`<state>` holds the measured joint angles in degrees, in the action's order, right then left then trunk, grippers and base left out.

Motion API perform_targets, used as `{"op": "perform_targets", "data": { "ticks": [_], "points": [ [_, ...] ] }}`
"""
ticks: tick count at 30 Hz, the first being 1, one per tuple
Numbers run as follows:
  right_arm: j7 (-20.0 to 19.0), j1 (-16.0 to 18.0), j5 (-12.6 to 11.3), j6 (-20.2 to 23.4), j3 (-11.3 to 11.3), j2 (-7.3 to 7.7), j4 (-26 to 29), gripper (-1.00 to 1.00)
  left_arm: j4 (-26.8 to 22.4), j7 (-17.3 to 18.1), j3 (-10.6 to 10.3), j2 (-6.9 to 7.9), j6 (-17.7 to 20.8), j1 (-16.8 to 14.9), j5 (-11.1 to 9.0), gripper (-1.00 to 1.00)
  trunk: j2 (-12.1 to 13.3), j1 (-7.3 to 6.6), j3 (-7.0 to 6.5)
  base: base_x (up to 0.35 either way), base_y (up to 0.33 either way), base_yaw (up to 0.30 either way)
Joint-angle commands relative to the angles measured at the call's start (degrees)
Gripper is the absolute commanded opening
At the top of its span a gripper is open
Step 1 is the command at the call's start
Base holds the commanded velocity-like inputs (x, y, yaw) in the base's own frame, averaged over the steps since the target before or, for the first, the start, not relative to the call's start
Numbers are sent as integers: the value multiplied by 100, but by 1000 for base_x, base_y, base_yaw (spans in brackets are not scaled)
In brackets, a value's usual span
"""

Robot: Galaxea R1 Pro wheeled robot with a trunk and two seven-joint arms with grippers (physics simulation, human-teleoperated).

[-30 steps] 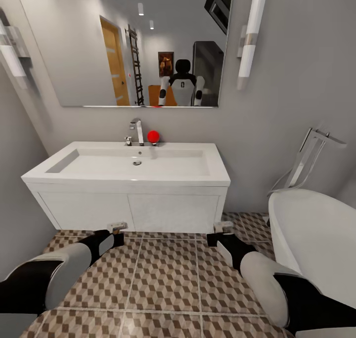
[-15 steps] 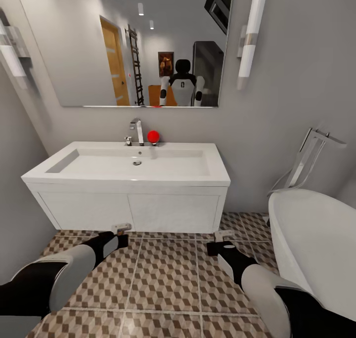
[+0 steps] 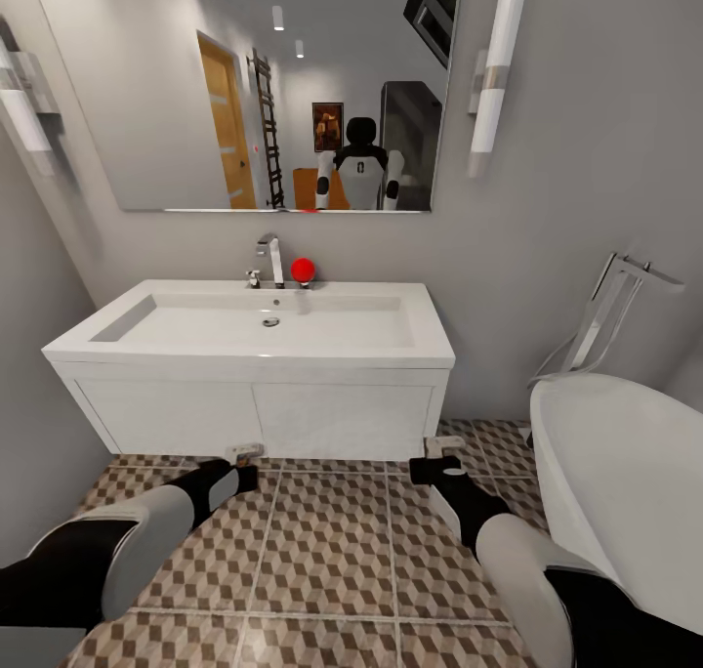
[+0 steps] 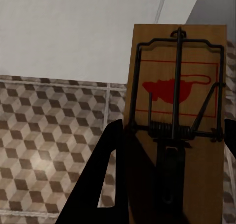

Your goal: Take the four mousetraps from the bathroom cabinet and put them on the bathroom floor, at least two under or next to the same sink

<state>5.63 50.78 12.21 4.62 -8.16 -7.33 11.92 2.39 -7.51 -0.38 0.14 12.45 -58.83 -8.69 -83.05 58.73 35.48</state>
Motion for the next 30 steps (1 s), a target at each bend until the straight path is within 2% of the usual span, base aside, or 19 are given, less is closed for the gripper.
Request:
{"op": "perform_targets", "data": {
  "ticks": [1,9,23,30],
  "points": [
    [5,2,56,36,-46,-5,21,-100,6,-34,-6,-20,23,-6,-28,-100,-3,0,5,0,0,0],
    [8,2,54,49,-52,3,38,-100,7,-57,-6,-182,63,-6,-21,-100,-3,0,5,0,0,0],
    [17,2,63,108,-28,2,30,-100,7,-35,-6,-198,58,-6,-27,-100,-3,0,5,-5,0,0],
    [17,2,63,109,-29,3,30,-100,7,-27,-6,-198,56,-6,-28,-100,-3,0,5,-240,0,0]
  ]
}}
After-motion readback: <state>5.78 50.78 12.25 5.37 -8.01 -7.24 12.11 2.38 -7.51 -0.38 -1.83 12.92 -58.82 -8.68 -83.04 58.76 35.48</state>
